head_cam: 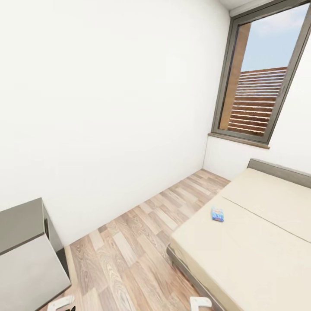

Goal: Put all the toys in the child's room - the three board games (two on the bed and one on the table), the two jigsaw puzzles on the table, and the tennis ball on the table - inside the toy box on the table in the child's room.

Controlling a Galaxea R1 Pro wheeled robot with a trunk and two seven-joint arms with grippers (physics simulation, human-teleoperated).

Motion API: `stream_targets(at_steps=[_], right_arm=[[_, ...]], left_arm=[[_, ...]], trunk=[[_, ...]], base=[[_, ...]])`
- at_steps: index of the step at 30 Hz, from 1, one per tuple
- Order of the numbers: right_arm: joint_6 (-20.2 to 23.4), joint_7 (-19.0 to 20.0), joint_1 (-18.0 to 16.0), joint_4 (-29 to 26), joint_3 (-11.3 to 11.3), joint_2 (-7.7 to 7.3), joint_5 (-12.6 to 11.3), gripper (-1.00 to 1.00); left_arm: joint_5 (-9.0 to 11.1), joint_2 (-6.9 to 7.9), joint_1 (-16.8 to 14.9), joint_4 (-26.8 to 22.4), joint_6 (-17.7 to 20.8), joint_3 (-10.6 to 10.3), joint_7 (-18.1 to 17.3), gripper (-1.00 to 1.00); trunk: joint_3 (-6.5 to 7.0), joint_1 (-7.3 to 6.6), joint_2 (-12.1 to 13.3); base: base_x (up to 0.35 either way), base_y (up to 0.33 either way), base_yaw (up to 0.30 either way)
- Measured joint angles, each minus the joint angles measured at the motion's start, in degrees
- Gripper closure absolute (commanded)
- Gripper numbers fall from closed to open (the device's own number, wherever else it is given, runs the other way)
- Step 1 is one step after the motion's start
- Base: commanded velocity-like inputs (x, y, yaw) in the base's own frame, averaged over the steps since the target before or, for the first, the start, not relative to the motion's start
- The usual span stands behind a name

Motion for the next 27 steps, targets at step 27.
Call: stream_targets(at_steps=[27], right_arm=[[16.21,0.76,-0.39,-14.13,-0.33,0.00,-0.86,-1.00]], left_arm=[[0.01,6.69,-1.23,-9.57,24.37,-0.08,-24.64,-1.00]], trunk=[[0.02,0.01,0.01]], base=[[0.016,0.005,-0.003]])
